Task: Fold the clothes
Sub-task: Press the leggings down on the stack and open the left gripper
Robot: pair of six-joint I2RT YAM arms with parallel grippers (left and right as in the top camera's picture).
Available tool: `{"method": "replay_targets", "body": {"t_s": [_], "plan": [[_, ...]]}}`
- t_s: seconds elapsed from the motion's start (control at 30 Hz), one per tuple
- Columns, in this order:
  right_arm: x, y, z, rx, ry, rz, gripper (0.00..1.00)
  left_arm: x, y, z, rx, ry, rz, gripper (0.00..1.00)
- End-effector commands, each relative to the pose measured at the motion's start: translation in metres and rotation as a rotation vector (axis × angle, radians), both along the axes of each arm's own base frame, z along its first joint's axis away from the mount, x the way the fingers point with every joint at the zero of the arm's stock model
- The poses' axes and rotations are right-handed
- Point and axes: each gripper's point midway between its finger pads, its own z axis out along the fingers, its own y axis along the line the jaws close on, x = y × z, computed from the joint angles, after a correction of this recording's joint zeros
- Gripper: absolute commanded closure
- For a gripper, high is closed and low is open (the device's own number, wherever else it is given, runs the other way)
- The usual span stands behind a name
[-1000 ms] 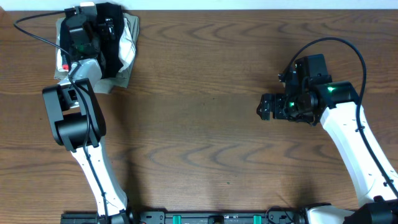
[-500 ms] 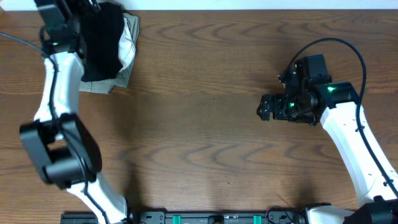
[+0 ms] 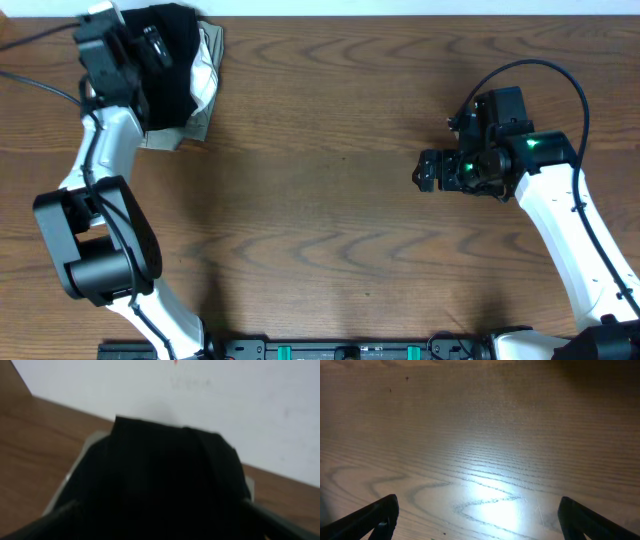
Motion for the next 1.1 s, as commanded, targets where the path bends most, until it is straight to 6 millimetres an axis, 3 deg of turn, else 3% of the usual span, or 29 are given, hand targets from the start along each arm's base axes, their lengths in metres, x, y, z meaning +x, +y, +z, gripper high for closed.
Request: {"method": "replay_targets", "body": {"t_s": [0.0,0.23,0.3,0.37,0.53,0.73,0.97,1.07], "plan": [[-0.001,0.004,0.000,0.008,0.003,0.008,0.01,-0.005,0.002,-0.045,-0.015,0.043,0.015,0.02],[-0.002,0.004,0.000,0.008,0.008,0.007,0.01,0.001,0.004,-0.123,0.000,0.112,-0.001,0.02],[-0.005,0.004,-0.001,0.007,0.019,0.006,0.01,0.003,0.005,-0.130,0.039,0.116,-0.020,0.02],[-0.007,0.003,-0.002,0.005,0.029,0.003,0.01,0.006,0.006,-0.124,0.083,0.101,-0.039,0.02],[-0.008,0.003,-0.002,0.005,0.035,0.001,0.01,0.014,0.008,-0.069,0.116,-0.022,-0.032,0.02],[-0.010,0.003,-0.002,0.009,0.047,-0.006,0.01,0.006,0.011,0.028,0.158,-0.178,-0.015,0.02],[-0.014,0.006,-0.001,0.037,0.071,-0.045,0.01,-0.036,-0.002,0.130,0.099,-0.284,0.007,0.02],[-0.016,0.006,0.002,0.039,0.068,-0.043,0.01,-0.062,-0.022,0.172,0.040,-0.331,-0.053,0.02]]}}
